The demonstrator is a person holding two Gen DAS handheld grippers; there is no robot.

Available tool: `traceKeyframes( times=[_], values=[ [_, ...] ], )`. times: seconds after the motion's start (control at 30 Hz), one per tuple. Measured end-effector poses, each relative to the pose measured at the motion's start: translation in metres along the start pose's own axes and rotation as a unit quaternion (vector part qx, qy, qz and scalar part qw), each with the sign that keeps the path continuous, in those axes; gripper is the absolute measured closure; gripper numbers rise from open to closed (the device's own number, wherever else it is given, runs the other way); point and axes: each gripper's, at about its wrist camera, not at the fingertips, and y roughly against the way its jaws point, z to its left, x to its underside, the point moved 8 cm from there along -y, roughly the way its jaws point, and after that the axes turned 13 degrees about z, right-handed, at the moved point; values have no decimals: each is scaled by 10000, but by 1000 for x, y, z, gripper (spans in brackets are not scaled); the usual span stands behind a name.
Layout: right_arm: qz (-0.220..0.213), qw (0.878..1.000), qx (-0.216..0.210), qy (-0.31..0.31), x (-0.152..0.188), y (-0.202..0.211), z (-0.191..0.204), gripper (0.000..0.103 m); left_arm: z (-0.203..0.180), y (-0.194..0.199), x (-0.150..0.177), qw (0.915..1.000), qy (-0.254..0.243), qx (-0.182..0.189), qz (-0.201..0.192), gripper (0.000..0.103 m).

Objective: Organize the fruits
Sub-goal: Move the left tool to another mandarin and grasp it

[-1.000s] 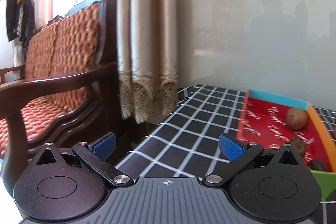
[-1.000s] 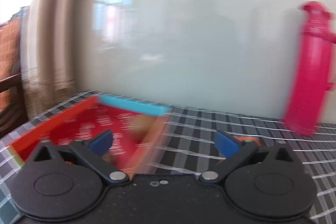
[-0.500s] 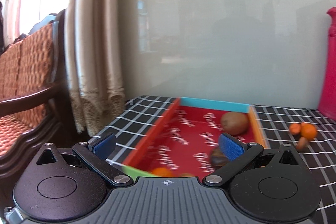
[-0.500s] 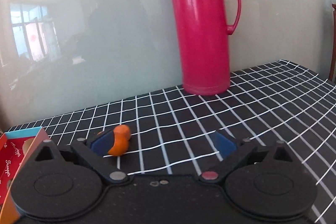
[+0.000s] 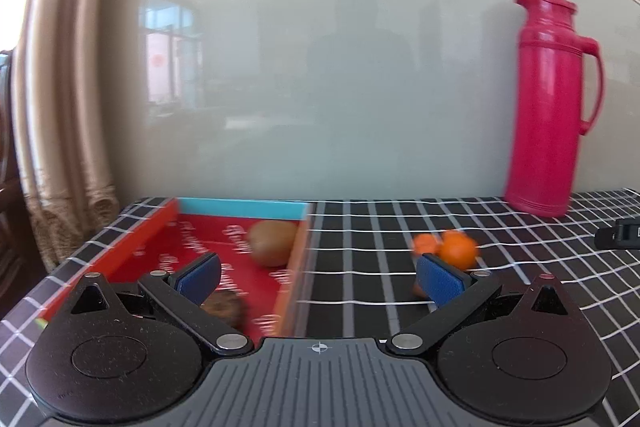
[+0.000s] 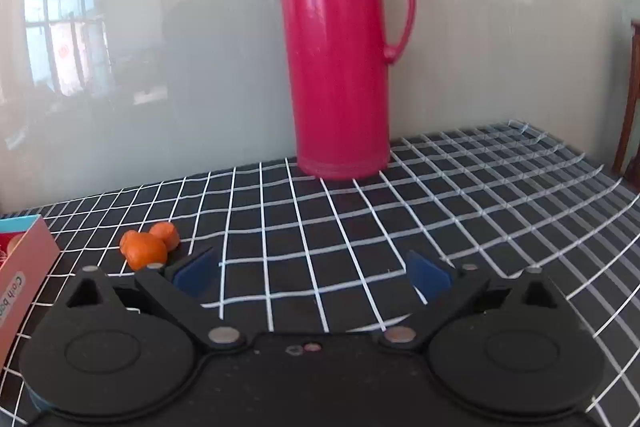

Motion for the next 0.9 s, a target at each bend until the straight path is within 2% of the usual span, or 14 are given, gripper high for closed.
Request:
traceKeyframes(
  times=[0.17,0.33,0.47,0.8,0.9],
  values=[
    [-238,9982,546,23,-5,-3,-35,2,-36,-17,-6,9995,-153,255,98,0],
    [-601,9938,939,-51,-11,-1,-65,1,-64,-30,-10,9990,-243,357,132,0],
    [-689,9896,1257,-84,-17,-3,-82,1,-86,-42,-12,9983,-365,410,174,0],
    [-702,9848,1573,-225,-27,-7,-118,1,-134,-82,-26,9960,-638,486,390,1],
    [-702,9836,1640,-246,-29,-9,-124,1,-142,-95,-26,9946,-664,544,576,20]
  ],
)
